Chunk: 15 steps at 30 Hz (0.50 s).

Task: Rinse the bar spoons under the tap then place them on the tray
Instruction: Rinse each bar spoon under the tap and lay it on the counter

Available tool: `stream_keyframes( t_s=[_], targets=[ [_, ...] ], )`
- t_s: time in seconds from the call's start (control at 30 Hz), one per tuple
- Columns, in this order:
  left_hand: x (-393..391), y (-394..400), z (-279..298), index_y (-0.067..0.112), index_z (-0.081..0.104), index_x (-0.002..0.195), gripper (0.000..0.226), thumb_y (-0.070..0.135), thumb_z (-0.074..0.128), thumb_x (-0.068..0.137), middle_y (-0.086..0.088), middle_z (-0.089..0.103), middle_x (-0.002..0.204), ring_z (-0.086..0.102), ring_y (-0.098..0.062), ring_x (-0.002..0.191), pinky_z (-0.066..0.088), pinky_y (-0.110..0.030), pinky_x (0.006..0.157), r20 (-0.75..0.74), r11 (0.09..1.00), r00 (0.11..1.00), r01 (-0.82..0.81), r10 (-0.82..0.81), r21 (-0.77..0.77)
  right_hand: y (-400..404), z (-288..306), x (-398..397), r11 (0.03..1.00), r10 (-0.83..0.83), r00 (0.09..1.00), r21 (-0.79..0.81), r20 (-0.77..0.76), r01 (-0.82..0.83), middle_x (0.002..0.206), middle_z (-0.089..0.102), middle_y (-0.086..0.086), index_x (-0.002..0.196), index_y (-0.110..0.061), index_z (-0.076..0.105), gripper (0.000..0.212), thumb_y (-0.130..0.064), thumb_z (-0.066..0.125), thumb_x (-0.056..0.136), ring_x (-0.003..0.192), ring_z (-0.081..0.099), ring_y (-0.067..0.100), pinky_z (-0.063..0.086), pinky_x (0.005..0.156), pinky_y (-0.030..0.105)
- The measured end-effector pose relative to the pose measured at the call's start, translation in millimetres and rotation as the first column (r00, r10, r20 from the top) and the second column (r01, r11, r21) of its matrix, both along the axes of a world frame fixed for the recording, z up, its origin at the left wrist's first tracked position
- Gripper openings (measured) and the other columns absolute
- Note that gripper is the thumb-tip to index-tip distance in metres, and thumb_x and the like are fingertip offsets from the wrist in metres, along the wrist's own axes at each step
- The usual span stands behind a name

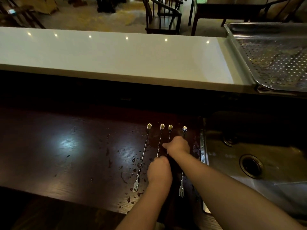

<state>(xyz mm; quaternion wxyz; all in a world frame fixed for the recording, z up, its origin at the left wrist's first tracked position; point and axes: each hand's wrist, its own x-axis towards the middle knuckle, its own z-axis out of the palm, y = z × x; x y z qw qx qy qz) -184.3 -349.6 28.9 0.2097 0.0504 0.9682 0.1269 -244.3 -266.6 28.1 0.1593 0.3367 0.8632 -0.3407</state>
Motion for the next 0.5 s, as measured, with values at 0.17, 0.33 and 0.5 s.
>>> stream_keyframes(
  t_s=[0.17, 0.33, 0.5],
  targets=[
    [-4.3, -3.0, -0.9, 0.002, 0.057, 0.106, 0.025, -0.004, 0.04, 0.089, -0.017, 0.064, 0.112, 0.061, -0.034, 0.105, 0.049, -0.04, 0.084, 0.02, 1.0, 1.0, -0.018, 0.017, 0.021, -1.5, -1.9, -2.2, 1.0, -0.026, 0.999, 0.016, 0.034, 0.026, 0.096, 0.071, 0.009, 0.088, -0.01, 0.068, 0.008, -0.018, 0.065, 0.087, 0.09, 0.068, 0.028, 0.043, 0.062, 0.026],
    [-7.9, -3.2, -0.1, 0.001, 0.058, 0.106, 0.026, -0.004, 0.041, 0.088, -0.018, 0.063, 0.114, 0.06, -0.035, 0.107, 0.048, -0.04, 0.086, 0.062, 0.999, 0.998, -0.024, 0.022, 0.035, -1.9, -2.0, -5.1, 0.998, -0.058, 0.997, -0.034, 0.046, 0.06, 0.1, 0.07, 0.011, 0.092, -0.007, 0.068, 0.012, -0.016, 0.061, 0.089, 0.094, 0.067, 0.029, 0.047, 0.067, 0.029],
    [-7.4, -3.6, 1.1, 0.002, 0.058, 0.105, 0.022, 0.0, 0.044, 0.089, -0.018, 0.064, 0.113, 0.06, -0.035, 0.107, 0.048, -0.039, 0.086, 0.062, 0.999, 0.998, -0.016, 0.014, 0.031, 3.1, -4.9, 0.6, 0.989, -0.093, 0.995, -0.118, 0.018, 0.095, 0.095, 0.07, 0.013, 0.091, -0.005, 0.068, 0.014, -0.017, 0.062, 0.087, 0.09, 0.067, 0.031, 0.051, 0.069, 0.032]
  ],
)
